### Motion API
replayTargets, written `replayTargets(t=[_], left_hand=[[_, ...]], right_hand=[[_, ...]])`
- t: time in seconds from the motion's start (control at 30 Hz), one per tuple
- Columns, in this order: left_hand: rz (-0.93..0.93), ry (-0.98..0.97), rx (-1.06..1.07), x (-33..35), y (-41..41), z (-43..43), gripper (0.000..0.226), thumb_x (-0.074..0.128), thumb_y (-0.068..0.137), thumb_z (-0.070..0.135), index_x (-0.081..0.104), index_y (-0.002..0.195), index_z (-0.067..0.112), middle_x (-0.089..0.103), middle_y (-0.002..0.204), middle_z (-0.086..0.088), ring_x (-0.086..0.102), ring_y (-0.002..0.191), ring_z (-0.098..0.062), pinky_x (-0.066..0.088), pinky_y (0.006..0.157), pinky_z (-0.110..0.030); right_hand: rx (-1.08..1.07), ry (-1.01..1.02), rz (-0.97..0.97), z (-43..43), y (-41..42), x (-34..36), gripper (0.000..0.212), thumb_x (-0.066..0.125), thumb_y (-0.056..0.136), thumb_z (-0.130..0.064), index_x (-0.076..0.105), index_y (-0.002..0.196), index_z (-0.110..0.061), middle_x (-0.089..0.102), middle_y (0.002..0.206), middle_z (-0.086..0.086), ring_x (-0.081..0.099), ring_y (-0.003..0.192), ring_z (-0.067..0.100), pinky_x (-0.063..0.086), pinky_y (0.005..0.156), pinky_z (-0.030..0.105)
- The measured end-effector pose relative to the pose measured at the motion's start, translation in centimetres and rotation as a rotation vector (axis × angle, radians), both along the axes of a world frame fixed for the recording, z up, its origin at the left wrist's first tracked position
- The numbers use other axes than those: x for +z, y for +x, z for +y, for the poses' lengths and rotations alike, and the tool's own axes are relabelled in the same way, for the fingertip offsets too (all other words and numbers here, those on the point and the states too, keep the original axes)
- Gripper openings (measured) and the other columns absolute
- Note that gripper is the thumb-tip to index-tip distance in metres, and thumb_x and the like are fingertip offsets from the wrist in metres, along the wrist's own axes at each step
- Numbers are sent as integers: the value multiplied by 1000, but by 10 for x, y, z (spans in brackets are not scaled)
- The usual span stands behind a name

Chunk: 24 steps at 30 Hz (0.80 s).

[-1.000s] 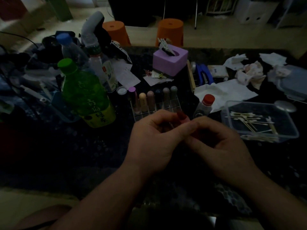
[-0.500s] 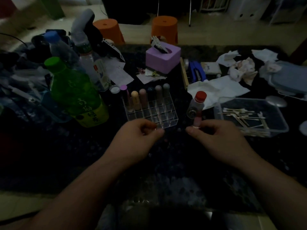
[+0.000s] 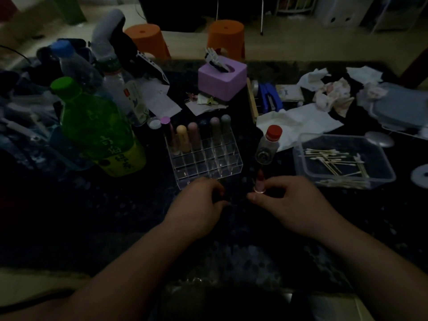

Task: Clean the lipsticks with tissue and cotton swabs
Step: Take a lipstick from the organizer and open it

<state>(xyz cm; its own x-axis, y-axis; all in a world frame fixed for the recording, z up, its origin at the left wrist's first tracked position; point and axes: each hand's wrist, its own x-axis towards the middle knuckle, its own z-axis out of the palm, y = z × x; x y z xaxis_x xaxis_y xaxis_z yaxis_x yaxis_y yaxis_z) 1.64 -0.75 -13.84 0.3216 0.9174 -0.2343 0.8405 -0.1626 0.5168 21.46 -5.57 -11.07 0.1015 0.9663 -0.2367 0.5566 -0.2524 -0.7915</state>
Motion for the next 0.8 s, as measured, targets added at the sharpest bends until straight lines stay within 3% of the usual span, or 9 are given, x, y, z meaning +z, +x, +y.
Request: replayTargets(t=[0.27,0.47,0.6,0.8], left_hand=[[0,21,29,-1,-2,2,19,73,86,40,66,101,31,61,105,11,59,98,-10,53,88,-33],[-3,12,24,-1,-2,1,24,73,85,43,66,105,31,60,107,11,60,98,-10,53,88,-33],[8,21,22,1,-2,0,22,73,86,42,66,104,32,61,108,10,59,98,-11,52,87,-31],[-38,14,28,8,0,-5,35,76,80,46,63,110,34,58,110,12,59,99,-8,53,89,-32]], right_hand=[[2,13,8,2,-2,-9,7,82,77,-34,75,77,-32,72,73,-16,66,67,-5,44,58,9],[26,-8,-22,1,-4,-11,7,82,78,-32,77,82,-30,73,77,-14,67,70,-5,52,66,14],[40,-2,-21,2,-8,-15,13,82,78,-27,73,76,-36,72,74,-18,65,70,-8,47,64,6],[-8,-8,-9,5,-12,-24,7,82,78,-28,75,77,-30,72,73,-15,67,68,-3,53,68,21]])
